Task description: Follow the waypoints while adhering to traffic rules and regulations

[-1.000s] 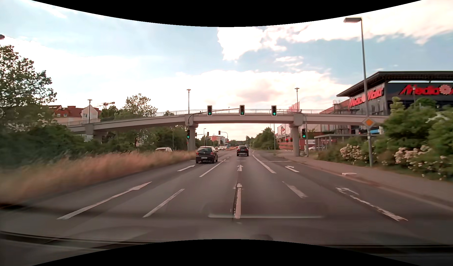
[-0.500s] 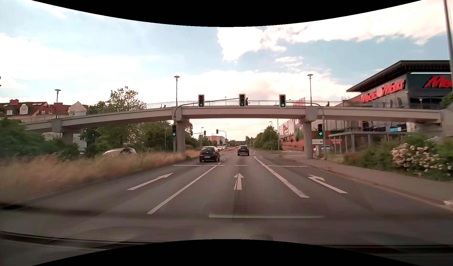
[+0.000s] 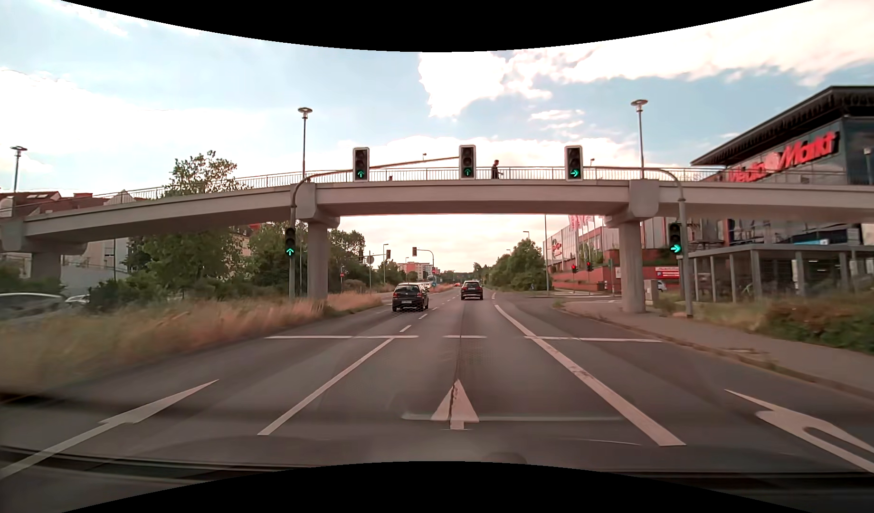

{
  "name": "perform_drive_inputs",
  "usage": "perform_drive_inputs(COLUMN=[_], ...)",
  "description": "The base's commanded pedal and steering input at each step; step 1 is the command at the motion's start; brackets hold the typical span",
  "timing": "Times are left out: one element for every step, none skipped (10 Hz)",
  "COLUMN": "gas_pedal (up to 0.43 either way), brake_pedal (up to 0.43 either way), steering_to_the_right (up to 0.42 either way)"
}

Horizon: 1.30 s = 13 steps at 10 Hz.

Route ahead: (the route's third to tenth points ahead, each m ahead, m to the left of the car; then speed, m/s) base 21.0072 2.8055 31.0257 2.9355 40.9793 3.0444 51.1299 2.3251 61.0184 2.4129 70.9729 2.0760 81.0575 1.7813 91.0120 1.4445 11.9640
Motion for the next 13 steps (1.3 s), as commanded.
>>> perform_drive_inputs(gas_pedal=[0.047,0.047,0.047,0.047,0.047,0.047,0.047,0.047,0.047,0.047,0.047,0.047,0.047], brake_pedal=[0.0,0.0,0.0,0.0,0.0,0.0,0.0,0.0,0.0,0.0,0.0,0.0,0.0], steering_to_the_right=[-0.003,-0.003,-0.002,-0.001,-0.001,0.0,0.002,0.002,0.002,0.002,0.002,0.002,0.002])
